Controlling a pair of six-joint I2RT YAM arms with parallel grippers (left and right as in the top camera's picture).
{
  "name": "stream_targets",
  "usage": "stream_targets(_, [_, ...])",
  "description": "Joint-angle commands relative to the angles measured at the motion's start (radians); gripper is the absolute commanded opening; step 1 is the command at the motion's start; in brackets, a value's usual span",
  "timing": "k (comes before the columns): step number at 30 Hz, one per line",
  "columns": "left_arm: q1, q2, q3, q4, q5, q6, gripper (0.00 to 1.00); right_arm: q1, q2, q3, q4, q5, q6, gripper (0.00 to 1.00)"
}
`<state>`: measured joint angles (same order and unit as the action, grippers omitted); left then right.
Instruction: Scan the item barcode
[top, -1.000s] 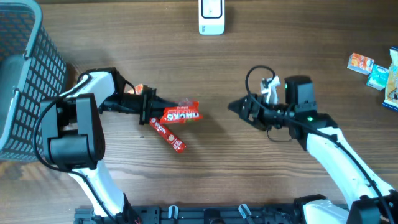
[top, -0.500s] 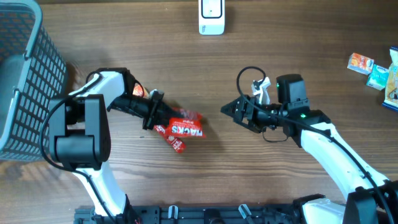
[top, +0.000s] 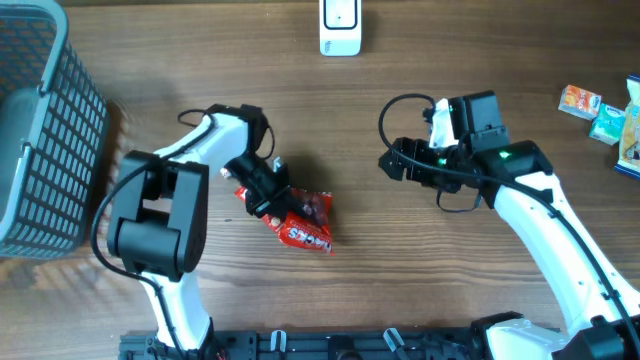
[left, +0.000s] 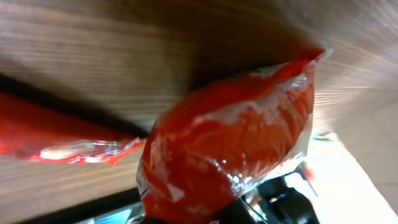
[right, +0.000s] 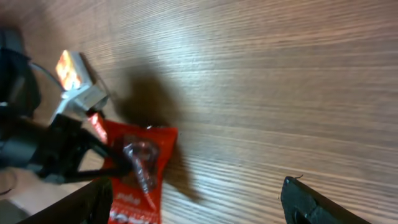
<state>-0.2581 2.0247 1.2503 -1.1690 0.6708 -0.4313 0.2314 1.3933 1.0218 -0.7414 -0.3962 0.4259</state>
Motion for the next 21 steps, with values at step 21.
stream_targets(21, [-0.285,-0.125,0.359,-0.205,-0.995,-0.42,0.04,-0.072,0.002,0.015,-0.046,0.243,-0.019,0.89])
